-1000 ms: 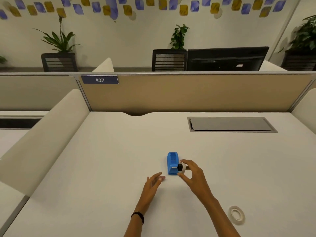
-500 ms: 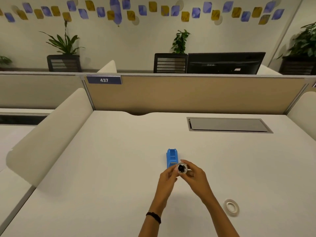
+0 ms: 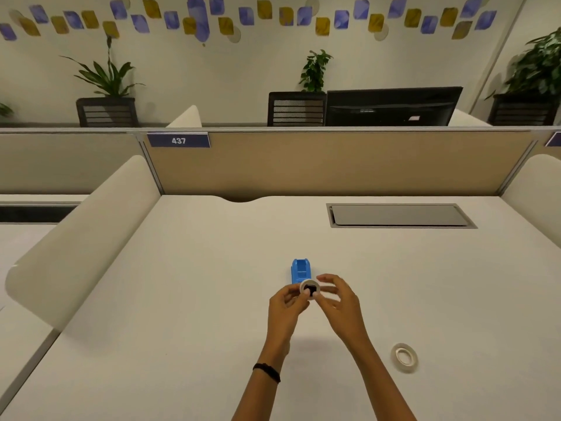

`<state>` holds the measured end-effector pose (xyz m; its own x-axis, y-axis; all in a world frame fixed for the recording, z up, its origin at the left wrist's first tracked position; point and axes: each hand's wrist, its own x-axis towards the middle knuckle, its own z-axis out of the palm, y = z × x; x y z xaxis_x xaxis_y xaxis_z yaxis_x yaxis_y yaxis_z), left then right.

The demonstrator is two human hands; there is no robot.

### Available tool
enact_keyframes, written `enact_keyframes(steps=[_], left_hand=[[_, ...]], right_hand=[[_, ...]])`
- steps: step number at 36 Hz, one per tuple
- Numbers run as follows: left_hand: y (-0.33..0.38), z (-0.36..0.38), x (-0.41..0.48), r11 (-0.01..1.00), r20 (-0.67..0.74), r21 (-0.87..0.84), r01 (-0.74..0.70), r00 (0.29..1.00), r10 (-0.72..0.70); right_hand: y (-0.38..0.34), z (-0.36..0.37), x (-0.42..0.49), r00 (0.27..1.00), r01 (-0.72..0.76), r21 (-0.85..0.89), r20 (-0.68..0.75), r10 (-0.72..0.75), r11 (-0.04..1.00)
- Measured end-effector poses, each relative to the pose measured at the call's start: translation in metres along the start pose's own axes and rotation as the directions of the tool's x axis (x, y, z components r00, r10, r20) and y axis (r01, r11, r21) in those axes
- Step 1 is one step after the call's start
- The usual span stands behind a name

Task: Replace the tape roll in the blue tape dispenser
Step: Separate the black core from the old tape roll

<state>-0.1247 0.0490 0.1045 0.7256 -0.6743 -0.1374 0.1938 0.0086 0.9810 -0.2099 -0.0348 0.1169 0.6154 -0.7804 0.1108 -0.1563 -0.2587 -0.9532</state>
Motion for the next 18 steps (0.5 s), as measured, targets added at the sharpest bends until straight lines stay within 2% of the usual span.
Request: enact_keyframes(steps=[3,5,15,18], left_hand=[[0.002,0.001,0.001,0.999,-0.044,0.039,-0.017,0.999,0.019],[0.0,0.001,0.001,0.999,-0.084,0.046,-0.026,0.996,0.03],[-0.007,-0.006,-0.002,0.999,-0.161,0.032,-0.016,0.987,0.021],[-0.005,-0.006,-0.002,1.0,-0.166,0.019,-0.022,0.986,0.025]], right_hand=[[0.003,0.0,0.0,0.988,0.151,-0.124,-0.01,-0.154,0.981],[0.006,0.001,-0.001,0.979,0.202,-0.184,0.013,-0.203,0.962],[0.013,0.01,-0.002,0.944,0.327,-0.28,0.135,-0.3,0.903],[0.014,0.014,-0.001,0.947,0.321,-0.273,0.112,-0.301,0.907]])
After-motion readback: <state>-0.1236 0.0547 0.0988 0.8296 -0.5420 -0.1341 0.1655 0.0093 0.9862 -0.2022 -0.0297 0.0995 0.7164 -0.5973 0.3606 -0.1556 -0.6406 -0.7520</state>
